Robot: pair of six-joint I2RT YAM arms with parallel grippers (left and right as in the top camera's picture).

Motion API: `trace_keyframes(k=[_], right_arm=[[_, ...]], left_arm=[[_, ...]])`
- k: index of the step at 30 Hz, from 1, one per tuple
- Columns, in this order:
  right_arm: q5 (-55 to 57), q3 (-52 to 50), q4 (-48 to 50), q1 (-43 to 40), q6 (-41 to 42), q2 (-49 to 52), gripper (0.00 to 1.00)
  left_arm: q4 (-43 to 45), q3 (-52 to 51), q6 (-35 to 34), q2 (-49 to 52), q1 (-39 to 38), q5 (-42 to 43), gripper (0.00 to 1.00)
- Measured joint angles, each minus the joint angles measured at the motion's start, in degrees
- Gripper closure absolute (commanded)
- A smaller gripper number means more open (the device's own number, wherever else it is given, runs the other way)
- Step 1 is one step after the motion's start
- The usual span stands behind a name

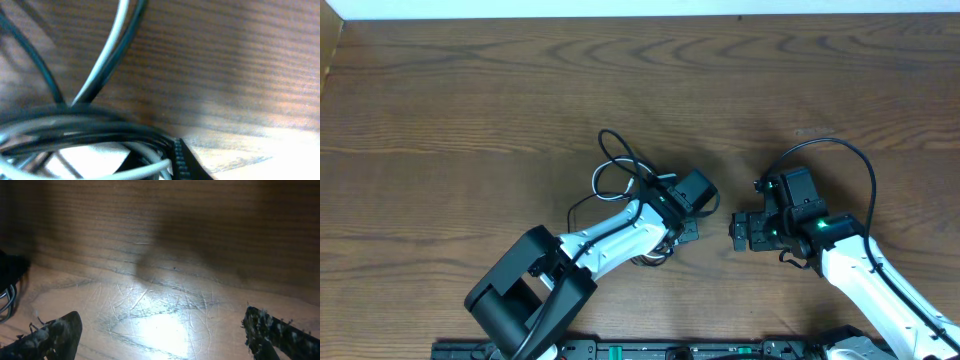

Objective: Untangle cables

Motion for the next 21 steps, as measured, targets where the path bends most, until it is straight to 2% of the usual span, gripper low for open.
trace_keyframes(k=[5,8,13,21], right_arm=[[0.0,0.0,0.0,0.0,0.0,0.0,0.01],[-0.1,0.0,0.1,0.0,0.1,0.0,0.01],[-5.9,0.0,5.1,-0.3,3.1,0.0,0.01],[-19.6,0.0,18.2,-0.5,9.4,0.0,0.01]], left_arm=[[0.0,0.0,1.0,0.0,-0.2,-0.1,0.93],[0.0,0.0,4.5,-0.5,-0.2,0.9,0.92],[-0.6,0.0,12.3,-7.6,1.4,7.3,0.92],[-0.4,0.2,18.9,-21.5,8.8,20.1,0.92]])
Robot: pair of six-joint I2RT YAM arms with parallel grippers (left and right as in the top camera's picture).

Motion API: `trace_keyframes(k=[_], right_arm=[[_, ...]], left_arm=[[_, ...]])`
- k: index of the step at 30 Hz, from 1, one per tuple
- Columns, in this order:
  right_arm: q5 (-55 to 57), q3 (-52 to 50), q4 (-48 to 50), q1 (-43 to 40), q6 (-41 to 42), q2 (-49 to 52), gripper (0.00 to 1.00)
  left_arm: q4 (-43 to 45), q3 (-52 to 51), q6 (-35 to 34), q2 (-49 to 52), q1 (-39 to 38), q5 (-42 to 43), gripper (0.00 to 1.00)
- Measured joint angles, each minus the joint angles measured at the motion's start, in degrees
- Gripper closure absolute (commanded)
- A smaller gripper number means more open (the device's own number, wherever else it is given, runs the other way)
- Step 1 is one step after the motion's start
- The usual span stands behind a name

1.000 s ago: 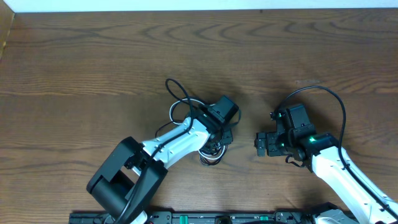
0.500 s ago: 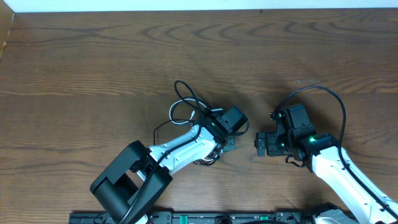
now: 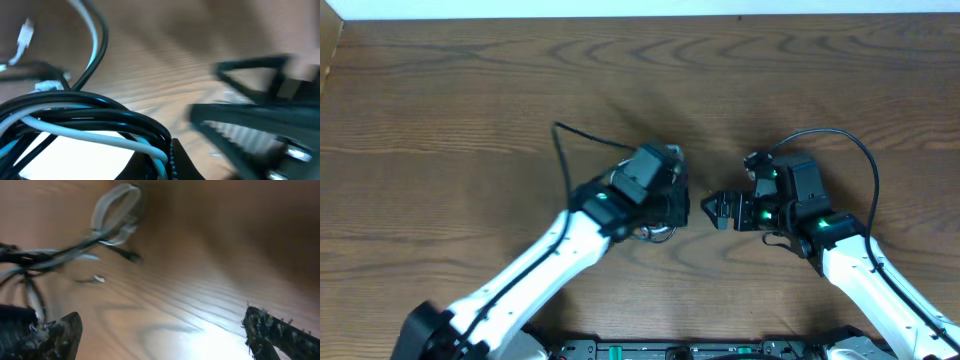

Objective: Untangle cables

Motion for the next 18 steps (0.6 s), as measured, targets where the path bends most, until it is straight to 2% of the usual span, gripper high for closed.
trace_keyframes(k=[10,18], right_arm=[[-8.5,0.0,4.9,0.0,4.6,0.0,0.01],[-9.6,0.0,2.4,0.0,-7.4,0.0,0.01]], left_arm=[[2.6,0.0,6.2,-1.8,5.5,21.7,0.93],[4.1,0.0,8.3,-1.8,11.5,34.3,0.92]])
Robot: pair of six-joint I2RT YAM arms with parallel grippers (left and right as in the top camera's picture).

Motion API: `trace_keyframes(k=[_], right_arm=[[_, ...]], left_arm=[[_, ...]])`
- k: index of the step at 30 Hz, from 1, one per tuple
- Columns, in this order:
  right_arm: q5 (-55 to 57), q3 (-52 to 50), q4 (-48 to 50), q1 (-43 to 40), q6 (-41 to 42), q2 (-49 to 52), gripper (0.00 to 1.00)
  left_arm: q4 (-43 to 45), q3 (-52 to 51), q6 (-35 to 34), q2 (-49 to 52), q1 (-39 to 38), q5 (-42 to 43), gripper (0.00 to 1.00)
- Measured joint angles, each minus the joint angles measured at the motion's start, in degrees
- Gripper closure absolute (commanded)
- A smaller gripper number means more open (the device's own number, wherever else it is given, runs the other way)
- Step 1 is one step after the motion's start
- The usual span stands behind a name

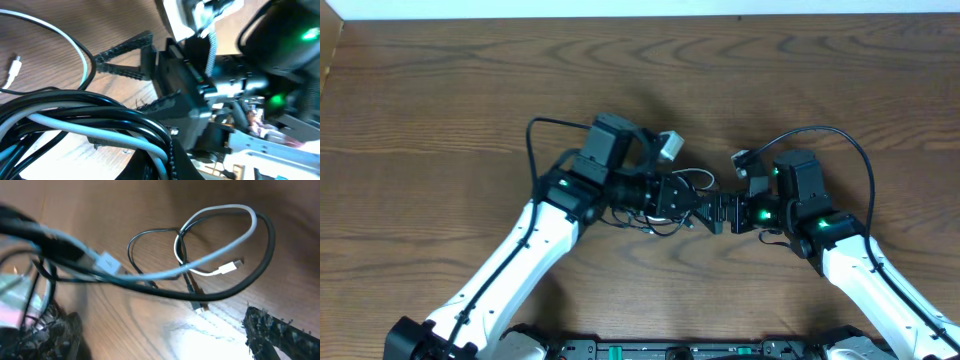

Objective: Untangle cables

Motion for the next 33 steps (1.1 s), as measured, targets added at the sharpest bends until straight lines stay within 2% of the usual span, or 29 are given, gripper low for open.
trace_keyframes(k=[7,13,17,22,28,30,33], right_arm=[[-0.3,0.0,2.0,0.0,-9.1,0.0,0.01],[2.4,-0.1,-3.8,0.0,-31.9,0.0,0.01],[4.7,-0.2,1.4,0.0,-40.3,0.0,0.01],[4.0,-0.2,6.7,0.0,-44.4,0.0,0.02],[0.8,-0.2,5.9,1.5,-45.9,0.0,0.07],[0.0,-0.2,5.0,2.1,-46.0,0.0,0.11],[-0.7,-0.2,4.0,2.8,-46.2,0.0,0.27]], left_arm=[[0.0,0.0,1.3,0.0,2.1,5.6,0.92],[-1.0,0.0,1.6,0.0,2.1,6.7,0.92],[-1.4,0.0,1.6,0.0,2.1,7.2,0.93],[-1.4,0.0,1.6,0.0,2.1,7.3,0.92],[-0.5,0.0,1.6,0.0,2.1,9.6,0.93],[0.2,0.0,1.6,0.0,2.1,10.9,0.93],[1.5,0.0,1.6,0.0,2.1,12.9,0.92]])
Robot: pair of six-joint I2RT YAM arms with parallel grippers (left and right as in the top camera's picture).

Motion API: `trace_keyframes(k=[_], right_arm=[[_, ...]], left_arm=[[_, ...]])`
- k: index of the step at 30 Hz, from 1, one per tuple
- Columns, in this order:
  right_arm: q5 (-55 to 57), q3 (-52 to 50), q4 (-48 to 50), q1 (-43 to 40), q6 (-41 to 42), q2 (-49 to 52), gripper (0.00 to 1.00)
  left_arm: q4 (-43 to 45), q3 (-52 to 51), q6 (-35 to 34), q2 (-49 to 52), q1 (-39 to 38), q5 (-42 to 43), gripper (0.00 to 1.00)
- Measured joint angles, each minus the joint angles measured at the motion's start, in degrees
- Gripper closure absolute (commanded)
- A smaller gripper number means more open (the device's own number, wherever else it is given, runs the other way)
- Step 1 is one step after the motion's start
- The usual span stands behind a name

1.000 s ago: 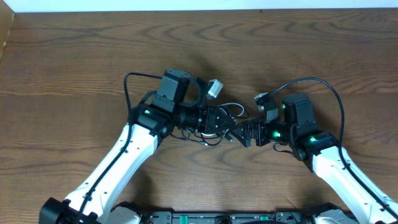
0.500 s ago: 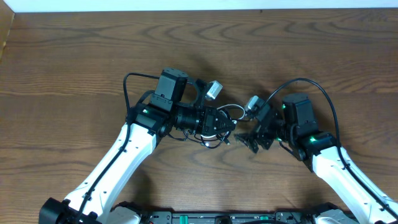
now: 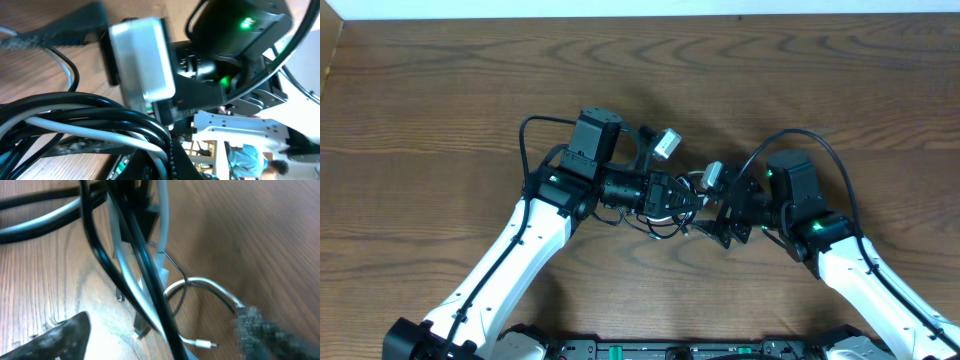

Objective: Untangle cables

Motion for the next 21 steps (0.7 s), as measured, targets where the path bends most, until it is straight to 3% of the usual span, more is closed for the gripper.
trace_keyframes(k=[3,6,7,13,18,21], right_arm=[[-0.3,0.0,-0.3,0.6,-0.2,0.0,0.52],[-0.7,0.0,-0.5,0.7,-0.6,0.0,0.9],[-0.7,0.0,-0.6,0.7,-0.8,0.0,0.99],[1.4,0.0,-6.4,0.8,-0.6,0.0,0.99],[14.2,0.0,-11.8,0.8,5.1,0.0,0.99],[29.2,0.0,-15.0,0.4,12.5,0.0,0.99]], left_arm=[[0.3,0.0,0.0,0.0,0.0,1.5,0.93],[0.3,0.0,0.0,0.0,0.0,2.3,0.92],[0.3,0.0,0.0,0.0,0.0,2.3,0.92],[-1.3,0.0,0.7,0.0,0.0,0.5,0.92],[-10.1,0.2,1.6,0.0,0.0,-12.6,0.92],[-15.4,0.2,1.6,0.0,0.0,-24.4,0.92]])
